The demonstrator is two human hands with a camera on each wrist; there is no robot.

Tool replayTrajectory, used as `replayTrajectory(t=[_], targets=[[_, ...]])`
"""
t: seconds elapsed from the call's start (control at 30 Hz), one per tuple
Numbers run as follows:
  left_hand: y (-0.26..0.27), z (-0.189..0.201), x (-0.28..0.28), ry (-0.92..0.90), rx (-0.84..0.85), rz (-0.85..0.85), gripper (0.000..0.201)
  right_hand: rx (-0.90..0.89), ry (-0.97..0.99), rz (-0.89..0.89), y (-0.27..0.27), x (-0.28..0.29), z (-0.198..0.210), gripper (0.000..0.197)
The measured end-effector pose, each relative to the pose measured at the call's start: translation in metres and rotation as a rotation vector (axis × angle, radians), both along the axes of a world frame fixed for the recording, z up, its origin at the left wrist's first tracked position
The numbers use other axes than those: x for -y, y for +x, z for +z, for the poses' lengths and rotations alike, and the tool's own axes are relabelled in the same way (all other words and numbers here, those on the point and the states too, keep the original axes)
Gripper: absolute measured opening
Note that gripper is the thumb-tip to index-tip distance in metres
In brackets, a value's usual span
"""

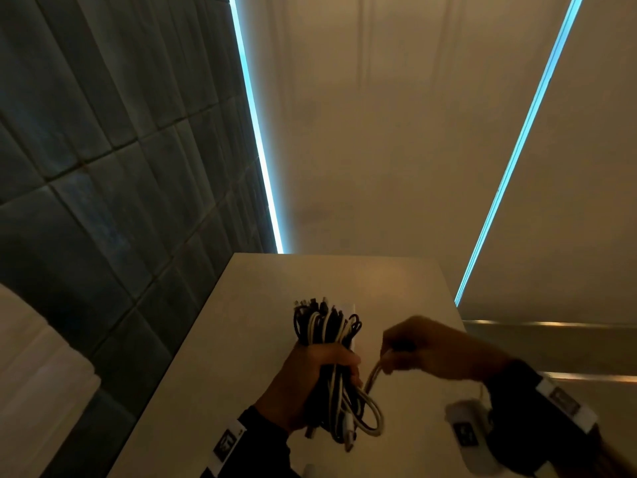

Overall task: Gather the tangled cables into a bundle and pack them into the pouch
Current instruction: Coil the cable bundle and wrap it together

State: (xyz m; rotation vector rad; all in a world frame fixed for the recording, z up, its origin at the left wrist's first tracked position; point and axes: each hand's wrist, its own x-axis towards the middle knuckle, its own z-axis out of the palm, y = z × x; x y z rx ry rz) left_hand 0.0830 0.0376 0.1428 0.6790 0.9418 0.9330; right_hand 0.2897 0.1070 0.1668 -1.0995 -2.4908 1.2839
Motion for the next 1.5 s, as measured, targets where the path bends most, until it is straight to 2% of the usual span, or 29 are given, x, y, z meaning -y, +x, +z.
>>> replayTrajectory(t=[0.1,0.17,0.23,0.37,0.6,0.7,0.77,0.87,0.97,1.0,1.13,1.27,1.33,1.43,1.5], targets=[[0.005,0.001,0.002,-0.009,-0.013,0.026,0.042,-0.055,0.158,0.064,-0.005,-0.011,0.023,0.007],[0.010,0.006,0.004,-0.002,0.011,0.020,0.050,-0.093,0.302,0.073,-0.012,-0.016,0.024,0.006],[0.012,0.009,0.007,0.028,0.030,-0.018,0.044,-0.136,0.375,0.049,-0.019,-0.018,0.022,0.005],[0.012,0.007,0.010,0.002,0.057,-0.008,0.022,-0.181,0.374,-0.019,-0.021,-0.020,0.023,0.013],[0.014,0.004,0.012,-0.031,0.040,-0.042,0.016,-0.222,0.400,-0.065,-0.011,-0.023,0.029,0.018],[0.013,0.007,0.008,0.038,0.047,-0.083,0.012,-0.234,0.368,-0.063,-0.010,-0.021,0.027,0.020],[0.009,0.007,0.007,0.084,0.053,-0.105,0.020,-0.258,0.357,-0.060,-0.007,-0.018,0.024,0.030],[0.000,0.005,0.004,0.108,0.162,-0.001,0.023,-0.358,0.221,-0.173,0.008,-0.016,0.016,0.047],[-0.007,0.002,0.002,0.116,0.248,0.160,0.019,-0.448,-0.018,-0.312,0.020,-0.010,0.005,0.033],[-0.007,0.000,0.001,0.101,0.247,0.196,0.021,-0.437,0.005,-0.361,0.019,-0.006,0.001,0.028],[0.005,-0.016,-0.010,0.000,0.204,0.325,0.038,-0.466,0.312,-0.595,-0.012,0.024,-0.002,0.015],[0.014,-0.026,-0.016,-0.050,0.265,0.409,0.056,-0.472,0.368,-0.473,-0.049,0.050,-0.006,0.014],[0.018,-0.025,-0.013,-0.081,0.310,0.387,0.066,-0.459,0.362,-0.429,-0.055,0.051,-0.012,0.016],[0.016,-0.027,-0.011,-0.061,0.409,0.269,0.058,-0.346,0.435,-0.351,-0.055,0.050,-0.018,0.016],[0.013,-0.028,-0.011,-0.066,0.409,0.234,0.057,-0.302,0.471,-0.282,-0.054,0.052,-0.019,0.013]])
